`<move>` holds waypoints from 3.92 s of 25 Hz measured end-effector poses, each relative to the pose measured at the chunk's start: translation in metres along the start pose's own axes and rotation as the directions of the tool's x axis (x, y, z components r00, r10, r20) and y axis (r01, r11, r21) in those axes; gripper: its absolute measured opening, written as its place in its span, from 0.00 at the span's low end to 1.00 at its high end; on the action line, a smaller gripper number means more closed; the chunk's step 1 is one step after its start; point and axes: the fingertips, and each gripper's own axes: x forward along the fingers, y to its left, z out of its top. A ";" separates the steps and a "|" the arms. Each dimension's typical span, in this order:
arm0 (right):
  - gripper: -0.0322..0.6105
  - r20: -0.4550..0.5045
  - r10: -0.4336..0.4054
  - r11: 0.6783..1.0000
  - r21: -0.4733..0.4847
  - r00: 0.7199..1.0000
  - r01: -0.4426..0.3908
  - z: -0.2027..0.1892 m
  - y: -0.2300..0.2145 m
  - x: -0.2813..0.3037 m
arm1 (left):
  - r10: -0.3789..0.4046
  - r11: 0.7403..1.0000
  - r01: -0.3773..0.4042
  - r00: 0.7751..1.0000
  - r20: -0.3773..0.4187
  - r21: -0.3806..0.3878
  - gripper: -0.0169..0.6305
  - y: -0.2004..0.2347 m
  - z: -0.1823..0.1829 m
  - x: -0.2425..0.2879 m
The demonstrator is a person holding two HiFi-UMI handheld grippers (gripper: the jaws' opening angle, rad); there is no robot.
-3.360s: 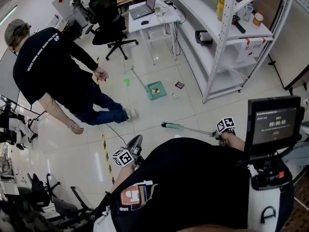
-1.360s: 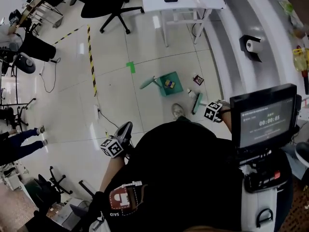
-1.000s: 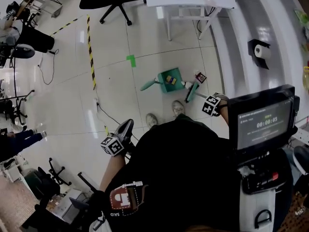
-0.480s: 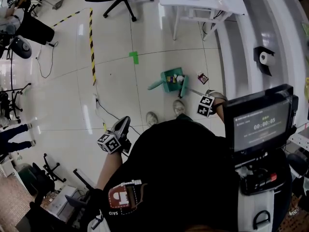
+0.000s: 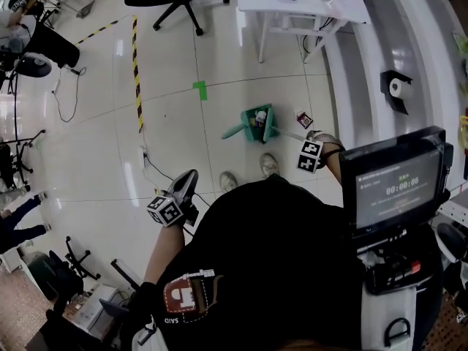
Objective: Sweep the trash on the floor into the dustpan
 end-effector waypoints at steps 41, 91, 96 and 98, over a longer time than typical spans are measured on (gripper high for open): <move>0.19 0.059 0.055 0.993 0.104 0.997 -0.061 -0.037 0.078 -0.048 | -0.093 0.989 0.086 0.994 0.051 0.123 0.02 -0.090 -0.032 -0.016; 0.19 0.131 0.083 0.991 0.096 0.988 -0.096 -0.173 0.531 -0.111 | -0.141 0.984 0.124 0.981 0.131 0.132 0.02 -0.283 -0.367 -0.231; 0.19 0.104 0.072 0.990 0.114 0.992 -0.084 -0.146 0.536 -0.119 | -0.154 0.982 0.139 0.981 0.116 0.129 0.02 -0.259 -0.356 -0.258; 0.19 0.099 0.069 0.989 0.125 0.993 -0.081 -0.137 0.536 -0.120 | -0.158 0.981 0.144 0.981 0.112 0.128 0.02 -0.251 -0.352 -0.264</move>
